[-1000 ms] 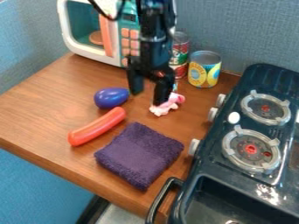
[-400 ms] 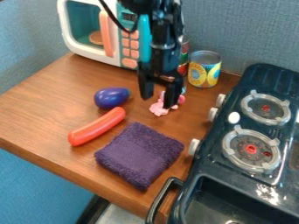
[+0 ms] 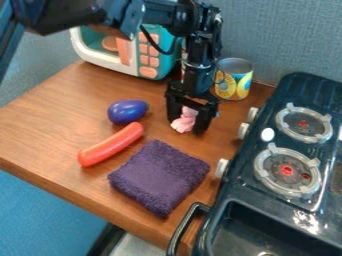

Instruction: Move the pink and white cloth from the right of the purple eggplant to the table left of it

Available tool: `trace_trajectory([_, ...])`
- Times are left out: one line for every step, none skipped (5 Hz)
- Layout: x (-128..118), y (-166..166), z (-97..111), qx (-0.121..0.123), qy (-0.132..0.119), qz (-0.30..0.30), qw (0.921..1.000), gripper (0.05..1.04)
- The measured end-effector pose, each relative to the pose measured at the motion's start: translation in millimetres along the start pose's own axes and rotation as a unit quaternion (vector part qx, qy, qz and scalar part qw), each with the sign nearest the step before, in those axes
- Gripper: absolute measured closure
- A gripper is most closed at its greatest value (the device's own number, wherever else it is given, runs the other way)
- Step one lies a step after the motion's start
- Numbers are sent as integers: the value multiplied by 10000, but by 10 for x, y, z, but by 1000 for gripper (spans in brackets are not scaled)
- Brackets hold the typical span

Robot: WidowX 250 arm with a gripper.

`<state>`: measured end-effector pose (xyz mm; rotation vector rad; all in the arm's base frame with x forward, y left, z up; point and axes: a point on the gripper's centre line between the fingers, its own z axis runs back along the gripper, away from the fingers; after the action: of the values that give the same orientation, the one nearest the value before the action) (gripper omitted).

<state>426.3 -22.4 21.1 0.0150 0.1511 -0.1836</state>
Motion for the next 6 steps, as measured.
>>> trace_trajectory([47,3,3,0,-69,56,10000,401])
trace_trajectory([41,-43,-10,-126,-223,65,9997,614])
trace_trajectory([-63,-74,-8,-224,-234,105,9994,692])
trace_trajectory([-134,-43,106,-508,-339,-40,9981,698])
trace_trajectory([-192,249,434,-702,-793,116,9943,698])
trace_trajectory([-375,543,464,-780,-872,365,9925,698])
